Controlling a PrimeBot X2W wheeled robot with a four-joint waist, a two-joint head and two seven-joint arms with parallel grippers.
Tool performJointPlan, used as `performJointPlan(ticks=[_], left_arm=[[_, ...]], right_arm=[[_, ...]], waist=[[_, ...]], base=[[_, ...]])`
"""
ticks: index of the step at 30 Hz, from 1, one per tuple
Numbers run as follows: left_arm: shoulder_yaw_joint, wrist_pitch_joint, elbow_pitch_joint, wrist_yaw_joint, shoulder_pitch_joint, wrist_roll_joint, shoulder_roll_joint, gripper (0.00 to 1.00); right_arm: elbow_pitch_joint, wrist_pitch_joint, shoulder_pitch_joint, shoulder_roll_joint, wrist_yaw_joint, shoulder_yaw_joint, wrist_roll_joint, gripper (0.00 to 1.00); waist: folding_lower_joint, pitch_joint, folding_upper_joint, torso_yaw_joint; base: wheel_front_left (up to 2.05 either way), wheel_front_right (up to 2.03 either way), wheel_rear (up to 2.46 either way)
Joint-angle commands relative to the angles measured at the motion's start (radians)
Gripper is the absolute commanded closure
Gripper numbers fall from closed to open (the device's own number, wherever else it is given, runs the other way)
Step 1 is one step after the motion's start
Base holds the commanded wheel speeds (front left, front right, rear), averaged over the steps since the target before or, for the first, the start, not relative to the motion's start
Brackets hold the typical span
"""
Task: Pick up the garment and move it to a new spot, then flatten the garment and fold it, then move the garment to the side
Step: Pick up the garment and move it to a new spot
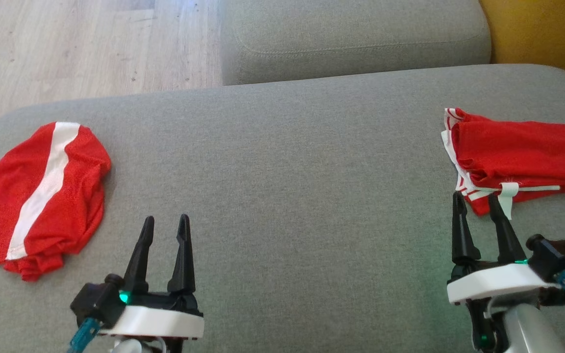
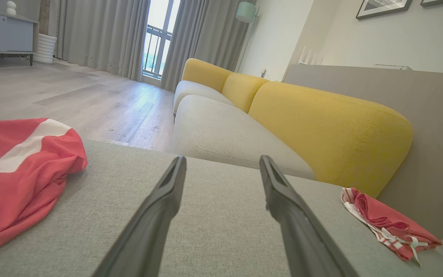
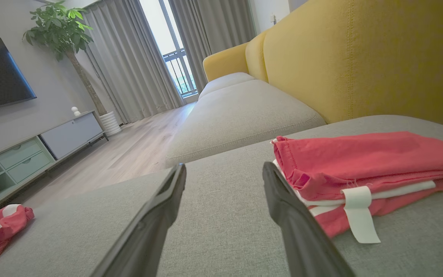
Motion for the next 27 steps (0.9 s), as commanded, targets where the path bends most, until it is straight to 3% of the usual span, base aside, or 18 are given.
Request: performJointPlan(ticks=[1, 18, 27], left_arm=[[0.025, -0.005, -0.033, 0.012, -0.029, -0.007, 0.005, 0.0], [0.031, -0.005, -0.029, 0.013, -0.04, 0.0, 0.005, 0.0], [0.03, -0.005, -0.021, 0.014, -0.047, 0.007, 0.005, 0.0]], right_arm=[[-0.024, -0.013, -0.031, -0.003, -0.001, 0.02, -0.01, 0.0], [-0.031, -0.014, -0.034, -0.003, -0.001, 0.014, -0.011, 0.0], [-0.036, -0.014, -0.027, -0.003, -0.001, 0.075, 0.004, 0.0]], waist=[[0.0, 0.001, -0.0001, 0.001], [0.0, 0.014, -0.0001, 0.01], [0.0, 0.001, -0.0001, 0.105]], base=[[0.0, 0.0, 0.0], [0.0, 0.0, 0.0], [0.0, 0.0, 0.0]])
